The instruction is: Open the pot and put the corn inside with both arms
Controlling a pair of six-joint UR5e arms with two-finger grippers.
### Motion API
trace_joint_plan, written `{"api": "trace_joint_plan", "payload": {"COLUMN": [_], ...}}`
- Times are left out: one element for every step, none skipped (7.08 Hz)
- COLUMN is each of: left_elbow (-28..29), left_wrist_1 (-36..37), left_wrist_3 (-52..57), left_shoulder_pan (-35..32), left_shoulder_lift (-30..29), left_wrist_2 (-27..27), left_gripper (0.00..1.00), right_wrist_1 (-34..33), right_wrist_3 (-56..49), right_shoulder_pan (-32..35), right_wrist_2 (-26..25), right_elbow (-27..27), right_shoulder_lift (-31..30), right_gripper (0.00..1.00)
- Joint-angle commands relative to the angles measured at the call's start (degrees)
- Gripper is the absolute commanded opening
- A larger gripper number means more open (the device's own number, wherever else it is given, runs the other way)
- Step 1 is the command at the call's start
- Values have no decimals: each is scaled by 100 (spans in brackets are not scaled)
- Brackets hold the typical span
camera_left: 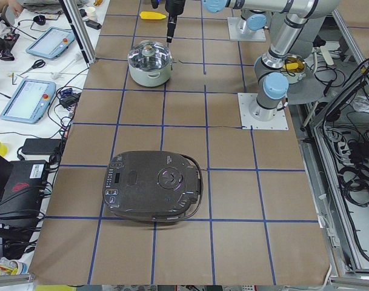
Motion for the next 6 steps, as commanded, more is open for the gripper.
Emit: {"api": "trace_joint_plan", "payload": {"left_elbow": [-42, -51, -68, -68, -68, -60], "left_wrist_1": [11, 11, 11, 11, 11, 11], "left_wrist_3": [-8, -8, -8, -8, 18, -25], "left_shoulder_pan": [-4, -4, -4, -4, 5, -4], "left_shoulder_lift": [17, 17, 17, 17, 26, 26], "left_wrist_2": [2, 3, 3, 3, 11, 11], "left_gripper": [100, 100, 100, 100, 100, 100], "right_wrist_1": [9, 9, 9, 9, 9, 9], "right_wrist_3": [0, 0, 0, 0, 0, 0], "right_shoulder_pan": [-3, -3, -3, -3, 5, -3], "right_wrist_2": [0, 0, 0, 0, 0, 0], "right_elbow": [0, 0, 0, 0, 0, 0], "right_shoulder_lift": [-6, -6, -6, -6, -6, -6], "right_gripper": [100, 100, 100, 100, 100, 100]}}
